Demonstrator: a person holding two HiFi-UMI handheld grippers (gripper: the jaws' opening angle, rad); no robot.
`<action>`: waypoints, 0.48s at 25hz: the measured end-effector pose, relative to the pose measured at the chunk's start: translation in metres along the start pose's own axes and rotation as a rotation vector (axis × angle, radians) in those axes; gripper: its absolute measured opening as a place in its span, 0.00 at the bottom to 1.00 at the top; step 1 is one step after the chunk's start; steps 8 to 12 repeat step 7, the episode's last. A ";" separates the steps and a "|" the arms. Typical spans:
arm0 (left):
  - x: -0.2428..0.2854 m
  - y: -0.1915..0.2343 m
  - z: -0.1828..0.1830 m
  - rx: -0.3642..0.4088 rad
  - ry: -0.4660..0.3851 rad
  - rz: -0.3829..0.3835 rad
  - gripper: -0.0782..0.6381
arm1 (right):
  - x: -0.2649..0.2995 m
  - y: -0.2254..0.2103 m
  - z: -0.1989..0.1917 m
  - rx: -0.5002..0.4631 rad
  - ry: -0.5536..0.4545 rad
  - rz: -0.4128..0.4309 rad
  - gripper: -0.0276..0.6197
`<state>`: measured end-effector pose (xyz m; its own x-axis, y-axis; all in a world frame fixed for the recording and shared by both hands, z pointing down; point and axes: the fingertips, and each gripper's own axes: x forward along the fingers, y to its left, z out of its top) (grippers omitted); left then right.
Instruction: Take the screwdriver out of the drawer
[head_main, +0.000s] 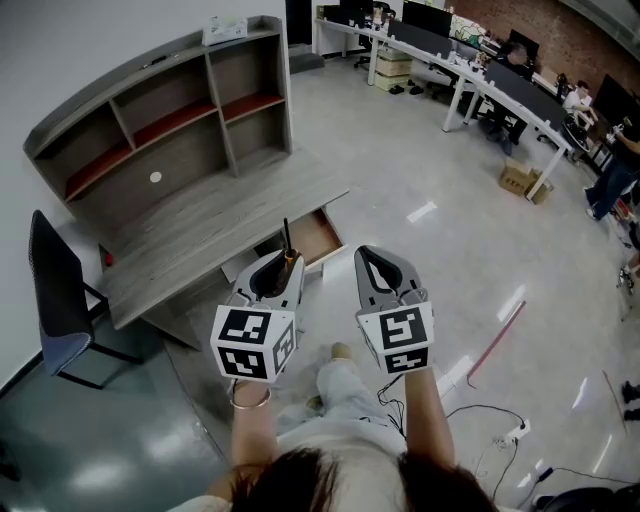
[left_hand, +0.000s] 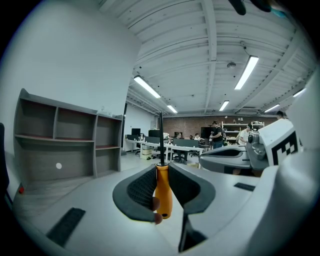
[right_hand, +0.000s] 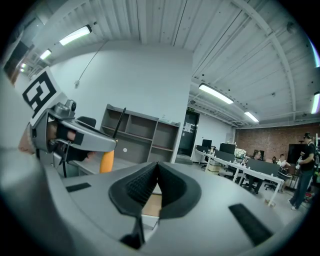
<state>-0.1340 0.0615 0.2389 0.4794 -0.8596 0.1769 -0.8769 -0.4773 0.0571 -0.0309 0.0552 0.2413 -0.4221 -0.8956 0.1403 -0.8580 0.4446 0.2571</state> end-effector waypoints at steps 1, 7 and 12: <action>0.001 0.000 -0.001 0.000 0.002 -0.002 0.22 | 0.000 -0.001 -0.001 0.002 0.002 -0.002 0.08; 0.006 0.001 0.001 -0.005 0.000 -0.012 0.22 | 0.004 -0.003 0.000 0.005 0.007 -0.006 0.08; 0.006 0.001 0.001 -0.005 0.000 -0.012 0.22 | 0.004 -0.003 0.000 0.005 0.007 -0.006 0.08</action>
